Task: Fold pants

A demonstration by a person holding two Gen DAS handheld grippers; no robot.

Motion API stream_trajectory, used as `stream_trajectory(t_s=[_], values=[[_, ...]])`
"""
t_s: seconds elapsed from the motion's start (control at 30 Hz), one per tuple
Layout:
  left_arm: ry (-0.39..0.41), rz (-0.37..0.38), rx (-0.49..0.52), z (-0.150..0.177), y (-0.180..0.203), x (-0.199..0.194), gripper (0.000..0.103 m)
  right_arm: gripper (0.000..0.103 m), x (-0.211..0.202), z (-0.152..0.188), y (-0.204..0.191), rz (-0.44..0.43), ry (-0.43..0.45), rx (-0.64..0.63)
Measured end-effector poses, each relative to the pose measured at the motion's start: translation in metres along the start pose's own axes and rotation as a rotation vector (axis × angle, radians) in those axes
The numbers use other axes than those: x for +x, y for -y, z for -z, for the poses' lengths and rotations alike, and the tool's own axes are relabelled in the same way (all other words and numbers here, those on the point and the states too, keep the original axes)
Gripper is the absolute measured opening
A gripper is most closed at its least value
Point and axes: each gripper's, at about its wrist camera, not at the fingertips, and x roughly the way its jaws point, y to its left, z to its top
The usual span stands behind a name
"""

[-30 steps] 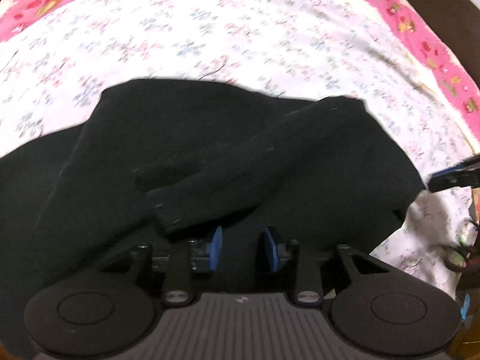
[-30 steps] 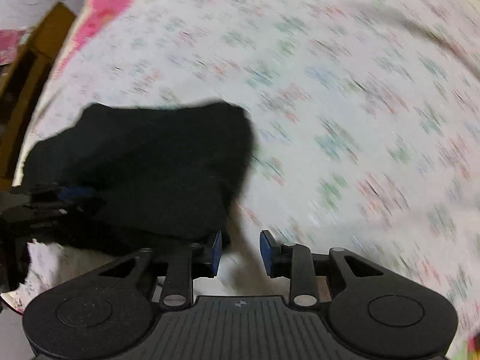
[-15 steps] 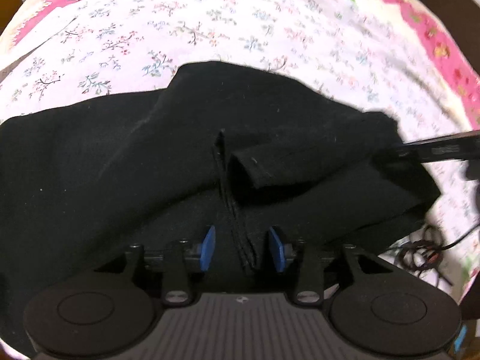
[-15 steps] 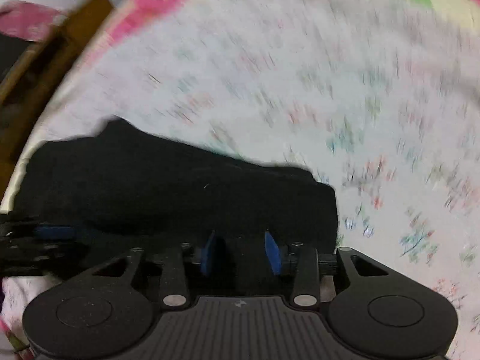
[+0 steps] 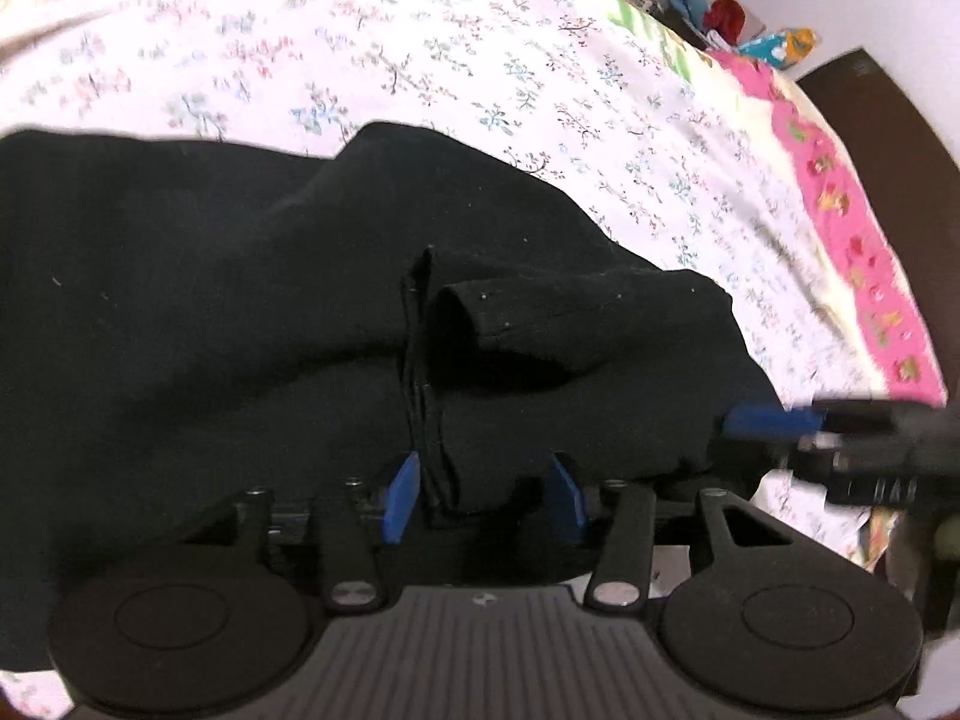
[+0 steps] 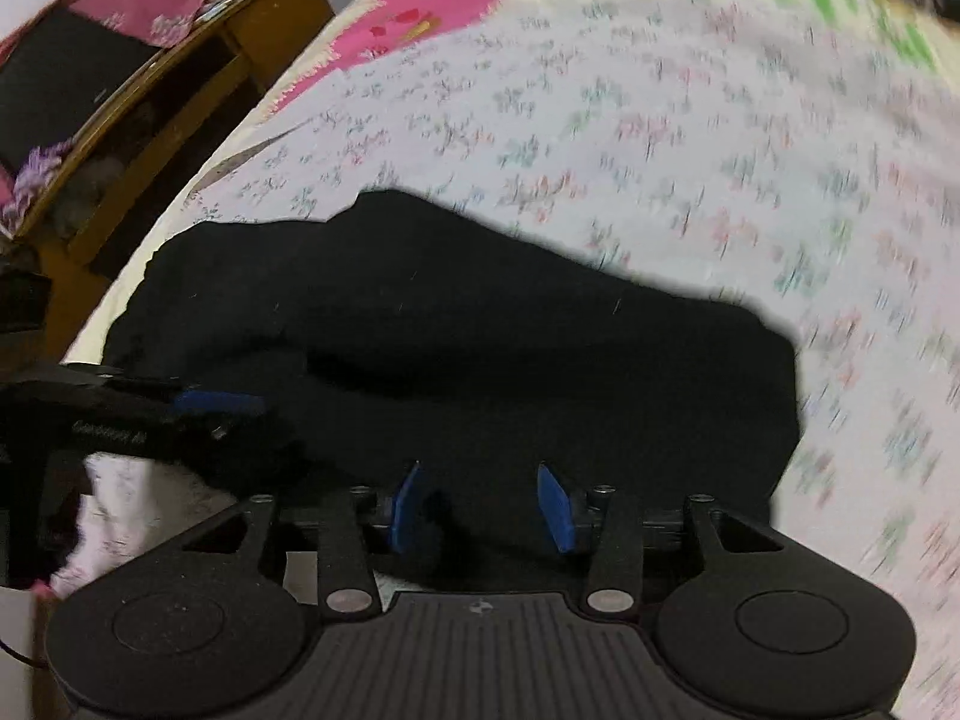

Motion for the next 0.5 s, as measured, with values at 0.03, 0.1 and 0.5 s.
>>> stream_trajectory(t_s=[0.03, 0.1, 0.5], values=[[-0.005, -0.007, -0.010, 0.000, -0.002, 0.003, 0.056, 0.030, 0.002, 0.001, -0.001, 0.003, -0.006, 0.008], [-0.002, -0.023, -0.025, 0.000, -0.002, 0.009, 0.056, 0.030, 0.000, 0.003, -0.003, 0.000, -0.010, 0.011], [0.029, -0.103, -0.061, -0.001, 0.020, 0.038, 0.061, 0.033, -0.006, 0.008, -0.003, -0.019, -0.007, 0.057]])
